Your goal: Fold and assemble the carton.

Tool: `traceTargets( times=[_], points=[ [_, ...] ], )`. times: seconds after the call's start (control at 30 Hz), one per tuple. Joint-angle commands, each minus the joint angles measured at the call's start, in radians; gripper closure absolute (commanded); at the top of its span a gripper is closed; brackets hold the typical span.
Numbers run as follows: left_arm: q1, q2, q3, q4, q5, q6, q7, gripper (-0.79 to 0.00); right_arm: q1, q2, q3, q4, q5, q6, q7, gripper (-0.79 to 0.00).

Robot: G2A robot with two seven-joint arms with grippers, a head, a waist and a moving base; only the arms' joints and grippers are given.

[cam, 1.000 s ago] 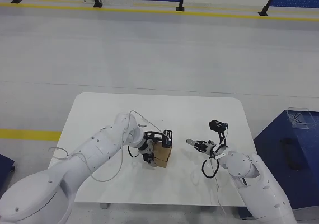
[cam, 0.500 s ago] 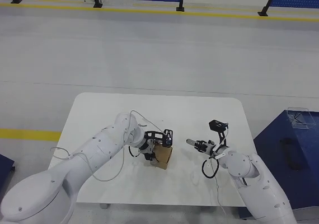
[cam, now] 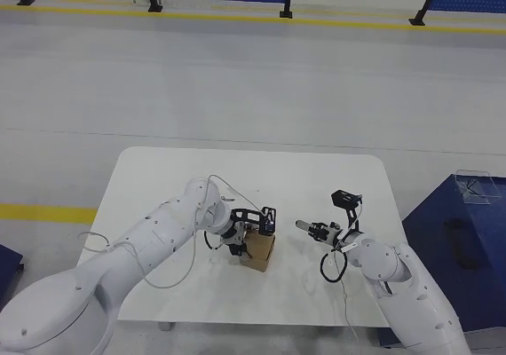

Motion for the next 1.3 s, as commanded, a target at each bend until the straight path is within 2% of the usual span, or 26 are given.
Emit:
traceTargets(
  times=[0.0, 0.23, 0.33, 0.4, 0.5, 0.63, 0.7, 0.77, 0.83, 0.87, 0.9, 0.93, 0.97, 1.27],
  points=[
    [-0.009, 0.004, 0.000, -0.015, 0.002, 0.000, 0.002, 0.000, 0.000, 0.000, 0.000, 0.000, 0.000, 0.000, 0.000, -0.785],
    [-0.014, 0.006, 0.000, -0.023, 0.027, 0.000, -0.009, 0.000, 0.000, 0.000, 0.000, 0.000, 0.000, 0.000, 0.000, -0.785],
    [-0.001, 0.009, -0.010, -0.060, 0.038, 0.059, -0.027, 0.000, -0.004, -0.001, 0.006, 0.003, 0.020, 0.000, -0.005, -0.785],
    [-0.001, 0.019, -0.041, -0.074, -0.049, 0.000, 0.020, 0.000, 0.007, -0.002, 0.023, 0.017, 0.071, 0.014, 0.023, -0.785],
    [-0.003, 0.058, -0.044, -0.097, -0.201, 0.000, 0.104, 0.000, 0.035, -0.002, 0.059, 0.048, 0.157, 0.031, 0.067, -0.785],
    [-0.005, 0.134, 0.000, -0.174, -0.467, 0.000, 0.171, 0.000, 0.075, 0.001, 0.096, 0.100, 0.252, 0.047, 0.162, -0.785],
    [0.013, 0.170, 0.000, -0.215, -0.633, 0.000, 0.107, 0.000, 0.089, 0.002, 0.105, 0.122, 0.273, 0.048, 0.186, -0.785],
    [0.021, 0.199, 0.000, -0.221, -0.848, 0.000, -0.037, 0.000, 0.101, 0.003, 0.107, 0.139, 0.282, 0.048, 0.198, -0.785],
    [0.027, 0.209, 0.000, -0.225, -0.971, 0.000, -0.128, 0.000, 0.105, 0.003, 0.106, 0.148, 0.285, 0.047, 0.199, -0.785],
    [0.036, 0.217, 0.000, -0.203, -1.109, 0.000, -0.260, 0.000, 0.110, 0.003, 0.105, 0.156, 0.288, 0.047, 0.202, -0.785],
    [0.033, 0.219, 0.000, -0.194, -1.192, 0.000, -0.338, 0.000, 0.113, 0.003, 0.103, 0.161, 0.289, 0.045, 0.205, -0.785],
    [0.039, 0.221, 0.000, -0.181, -1.266, 0.018, -0.357, 0.000, 0.118, 0.003, 0.100, 0.170, 0.290, 0.043, 0.208, -0.785],
    [0.046, 0.221, 0.000, -0.177, -1.288, 0.052, -0.391, 0.000, 0.120, 0.003, 0.099, 0.173, 0.291, 0.042, 0.208, -0.785],
    [0.046, 0.221, 0.000, -0.177, -1.288, 0.052, -0.391, 0.000, 0.120, 0.003, 0.099, 0.173, 0.291, 0.042, 0.208, -0.785]
  ],
)
